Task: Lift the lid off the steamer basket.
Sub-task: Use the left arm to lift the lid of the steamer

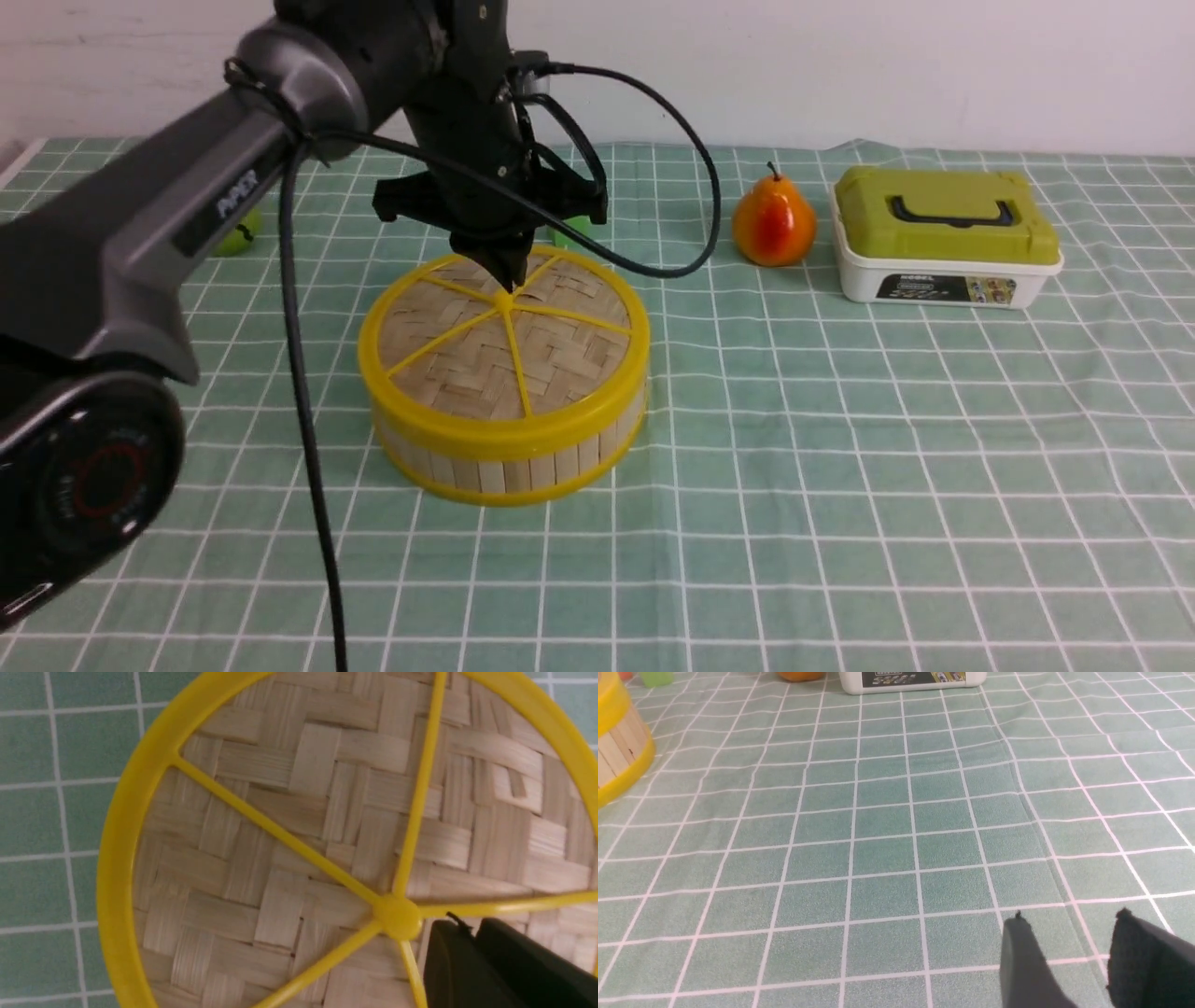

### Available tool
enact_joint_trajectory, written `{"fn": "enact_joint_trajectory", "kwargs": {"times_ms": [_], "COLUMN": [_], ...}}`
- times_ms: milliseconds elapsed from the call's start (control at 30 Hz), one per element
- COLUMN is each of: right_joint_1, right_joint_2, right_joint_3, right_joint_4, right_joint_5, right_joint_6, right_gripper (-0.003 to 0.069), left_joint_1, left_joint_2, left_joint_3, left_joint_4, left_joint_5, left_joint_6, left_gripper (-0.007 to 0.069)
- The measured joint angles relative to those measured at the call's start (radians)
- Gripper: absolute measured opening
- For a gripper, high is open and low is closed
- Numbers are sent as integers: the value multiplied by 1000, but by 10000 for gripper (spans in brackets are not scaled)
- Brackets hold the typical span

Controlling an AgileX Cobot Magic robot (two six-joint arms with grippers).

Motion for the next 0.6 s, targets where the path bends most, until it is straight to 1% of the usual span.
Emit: {"fn": "enact_joint_trajectory", "kwargs": {"times_ms": [100,133,167,200,267,367,600], "right_joint_1": [0,0,0,0,0,0,0], "right_joint_2": [0,0,0,0,0,0,0], "right_joint_3": [0,0,0,0,0,0,0], "right_joint_4": [0,0,0,0,0,0,0], "right_joint_5": [0,0,0,0,0,0,0], "right_joint_6": [0,0,0,0,0,0,0], "right_gripper": [241,241,241,241,241,241,241], "left_joint_1": [0,0,0,0,0,0,0], "left_joint_2": [21,21,22,22,22,25,65], "left_joint_3": [-9,-9,-10,-11,-13,-13,-13], "left_joint_4": [24,25,34,39,46,49,49], "left_joint_5": [1,1,1,1,1,1,1], "left_joint_6": [-19,-20,-23,-25,-27,-30,-38], "left_gripper": [177,184,232,261,302,323,318]}}
